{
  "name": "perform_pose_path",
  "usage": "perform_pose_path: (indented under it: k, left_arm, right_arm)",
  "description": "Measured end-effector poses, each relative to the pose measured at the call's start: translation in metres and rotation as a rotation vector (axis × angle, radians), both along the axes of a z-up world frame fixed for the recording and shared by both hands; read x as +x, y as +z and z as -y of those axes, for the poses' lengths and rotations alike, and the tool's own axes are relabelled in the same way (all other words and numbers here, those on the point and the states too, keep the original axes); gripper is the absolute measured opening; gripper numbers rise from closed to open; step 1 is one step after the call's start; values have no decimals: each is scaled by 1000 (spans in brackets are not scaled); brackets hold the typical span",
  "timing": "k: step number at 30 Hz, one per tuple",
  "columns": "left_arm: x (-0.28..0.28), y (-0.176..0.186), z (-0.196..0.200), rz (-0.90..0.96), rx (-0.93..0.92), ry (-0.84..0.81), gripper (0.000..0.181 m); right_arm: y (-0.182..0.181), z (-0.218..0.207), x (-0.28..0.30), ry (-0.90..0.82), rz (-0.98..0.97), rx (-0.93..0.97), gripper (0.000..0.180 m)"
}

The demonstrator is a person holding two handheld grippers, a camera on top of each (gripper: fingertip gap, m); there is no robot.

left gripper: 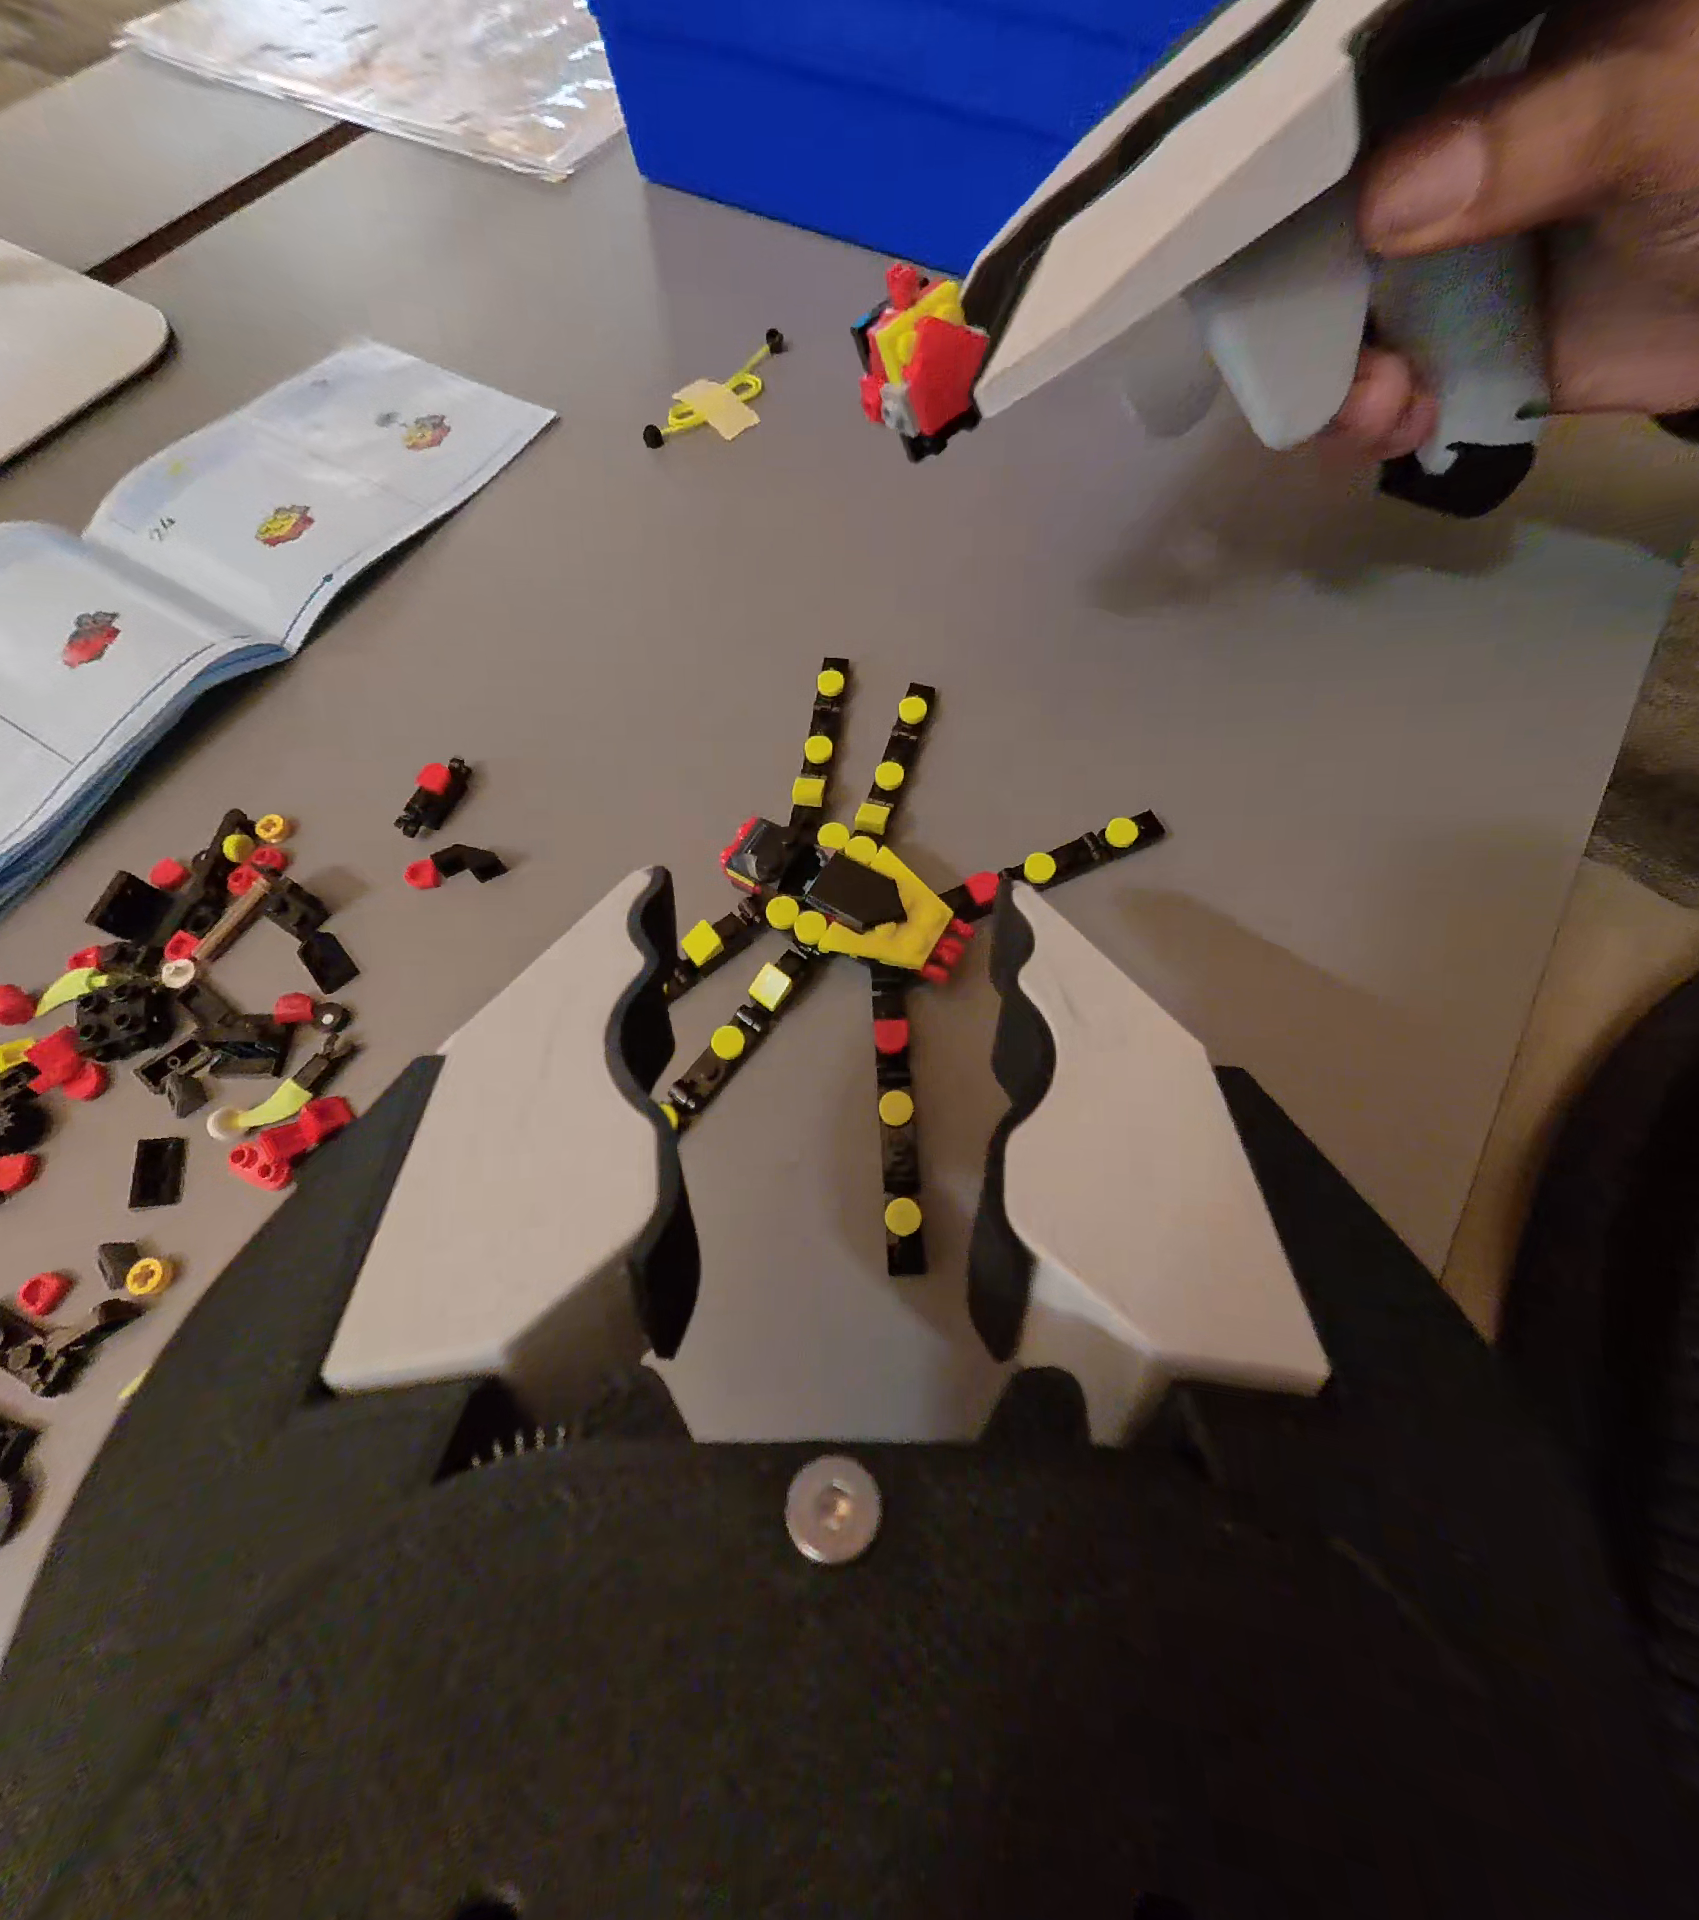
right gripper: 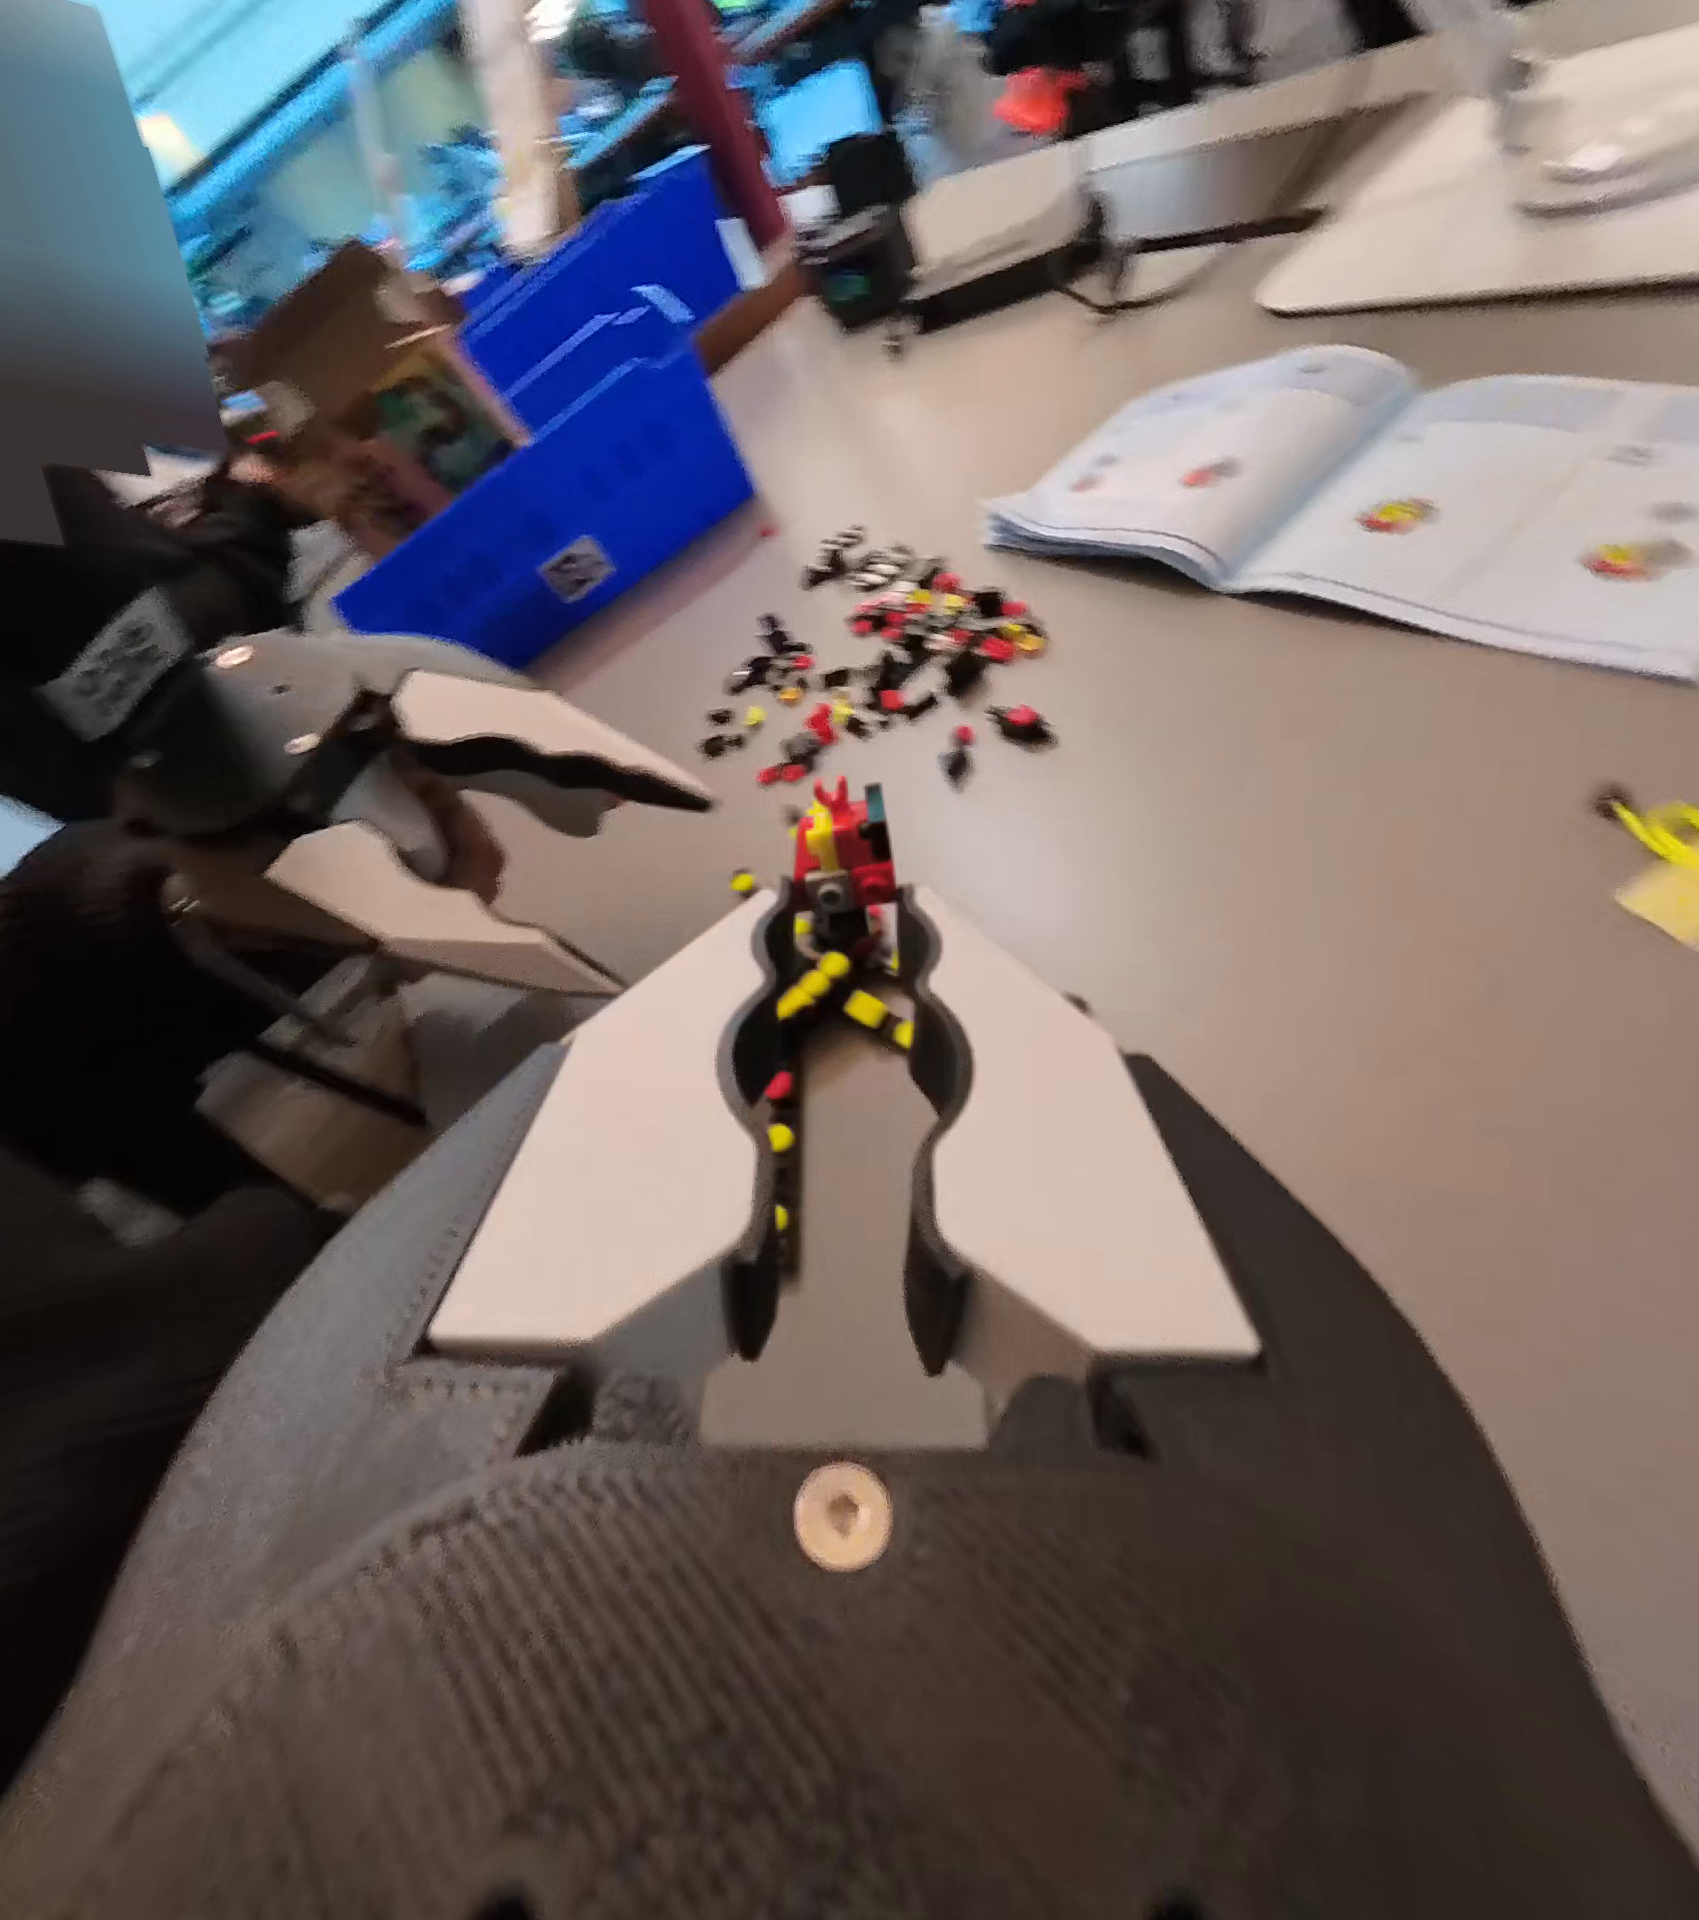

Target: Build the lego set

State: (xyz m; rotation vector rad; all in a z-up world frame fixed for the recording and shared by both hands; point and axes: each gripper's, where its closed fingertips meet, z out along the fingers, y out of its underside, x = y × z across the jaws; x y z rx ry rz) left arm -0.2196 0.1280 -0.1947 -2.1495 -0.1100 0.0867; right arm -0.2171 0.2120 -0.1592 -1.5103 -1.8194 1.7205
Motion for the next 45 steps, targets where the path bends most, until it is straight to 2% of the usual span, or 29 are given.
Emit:
perform_pose_path:
  k: [2,4,8,16,23,30,35,38,40,42,45]
  left_arm:
    - [-1,0,0,-3,-1,7,59]
    - [-2,-1,0,-4,-4,11,59]
    - [-4,-9,0,9,-45,27,58]
    - [-5,-16,-3,12,-77,30,57]
    - [-4,-14,-8,5,-74,20,53]
    - [-1,-14,-12,8,-77,8,50]
    - [-1,-12,-13,9,-69,4,49]
    - [-1,-12,-13,11,-69,5,49]
    - [-1,-13,-13,15,-68,4,48]
    - [-1,-14,-13,17,-71,4,48]
    - [-3,-12,-13,11,-64,10,48]
  right_arm:
    - [-11,-22,1,-156,93,-40,17]
    - [-20,-38,7,-294,177,-178,17]
    - [-39,-53,23,-448,293,-410,17]
    - [-68,-76,47,-693,396,-470,18]
    - [-80,-73,56,-746,430,-600,18]
    - [-78,-77,63,-769,394,-572,26]
    - [-75,-65,71,-744,383,-556,32]
    - [-65,-46,74,-659,347,-510,47]
    - [-51,-50,72,-635,279,-411,52]
    - [-35,-72,68,-630,183,-188,49]
    - [-37,-107,66,-571,151,320,46]
